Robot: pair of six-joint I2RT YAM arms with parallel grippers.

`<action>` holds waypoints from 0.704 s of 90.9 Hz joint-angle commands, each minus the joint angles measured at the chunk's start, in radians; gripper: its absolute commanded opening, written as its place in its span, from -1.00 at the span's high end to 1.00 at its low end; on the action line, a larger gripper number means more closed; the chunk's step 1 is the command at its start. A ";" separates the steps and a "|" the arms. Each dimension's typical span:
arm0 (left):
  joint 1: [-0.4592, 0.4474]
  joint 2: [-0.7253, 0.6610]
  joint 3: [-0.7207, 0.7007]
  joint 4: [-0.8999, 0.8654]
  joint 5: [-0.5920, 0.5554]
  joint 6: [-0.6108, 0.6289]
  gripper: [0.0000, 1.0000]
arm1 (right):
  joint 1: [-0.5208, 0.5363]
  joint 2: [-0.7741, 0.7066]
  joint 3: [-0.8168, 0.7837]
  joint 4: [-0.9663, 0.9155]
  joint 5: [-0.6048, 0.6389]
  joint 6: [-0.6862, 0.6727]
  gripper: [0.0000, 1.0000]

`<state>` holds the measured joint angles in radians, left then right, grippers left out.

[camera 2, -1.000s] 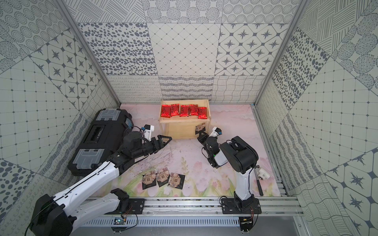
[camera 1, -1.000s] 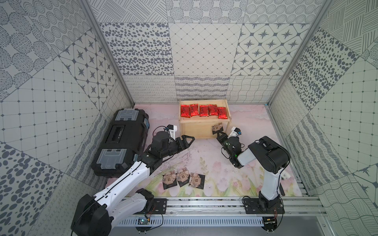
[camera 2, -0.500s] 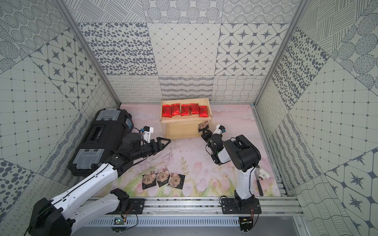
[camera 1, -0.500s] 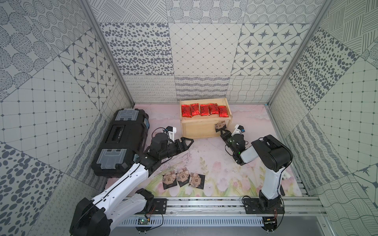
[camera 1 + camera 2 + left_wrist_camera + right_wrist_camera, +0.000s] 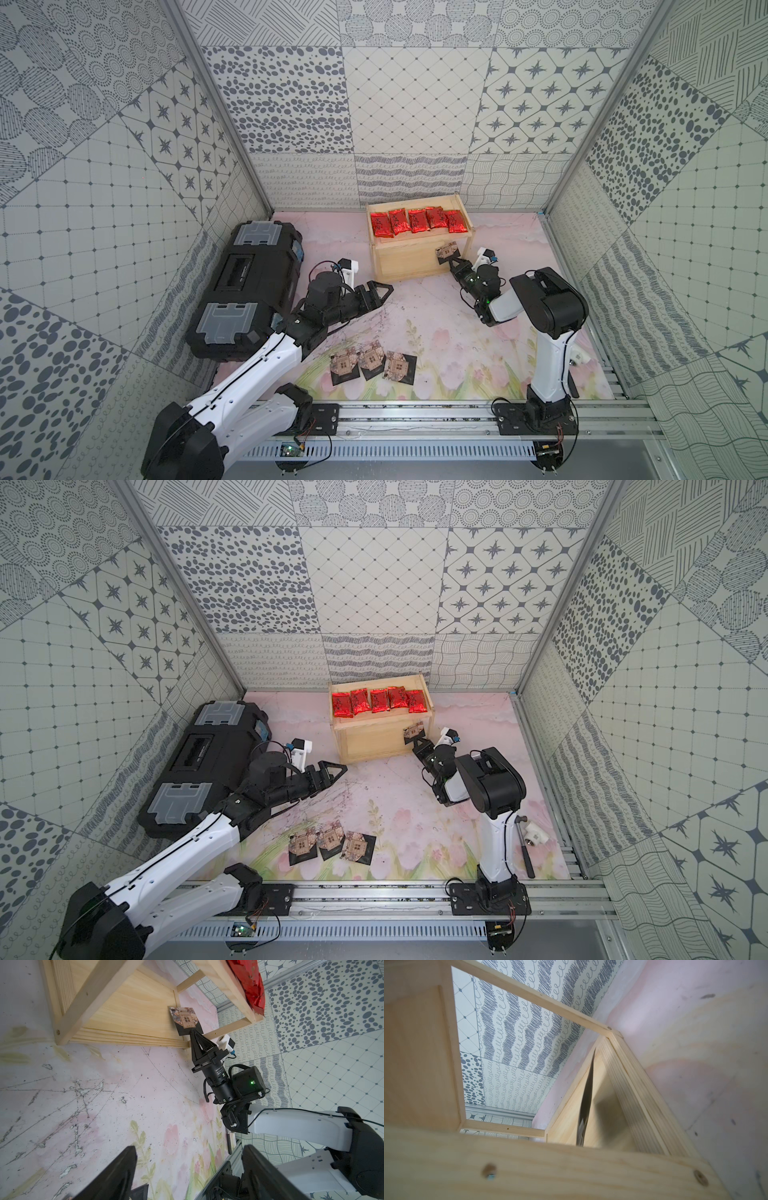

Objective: Place the tea bags on the shelf by color
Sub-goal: Place the tea bag on the shelf.

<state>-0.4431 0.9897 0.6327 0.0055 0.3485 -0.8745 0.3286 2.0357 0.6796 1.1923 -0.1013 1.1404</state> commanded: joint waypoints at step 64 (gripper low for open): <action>0.009 -0.004 0.001 -0.024 0.014 0.060 -0.69 | -0.013 -0.053 0.012 -0.201 0.022 0.037 0.40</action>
<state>-0.4404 0.9863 0.6327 -0.0185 0.3489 -0.8429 0.3191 2.0155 0.6968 1.0351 -0.1009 1.1755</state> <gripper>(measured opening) 0.843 0.286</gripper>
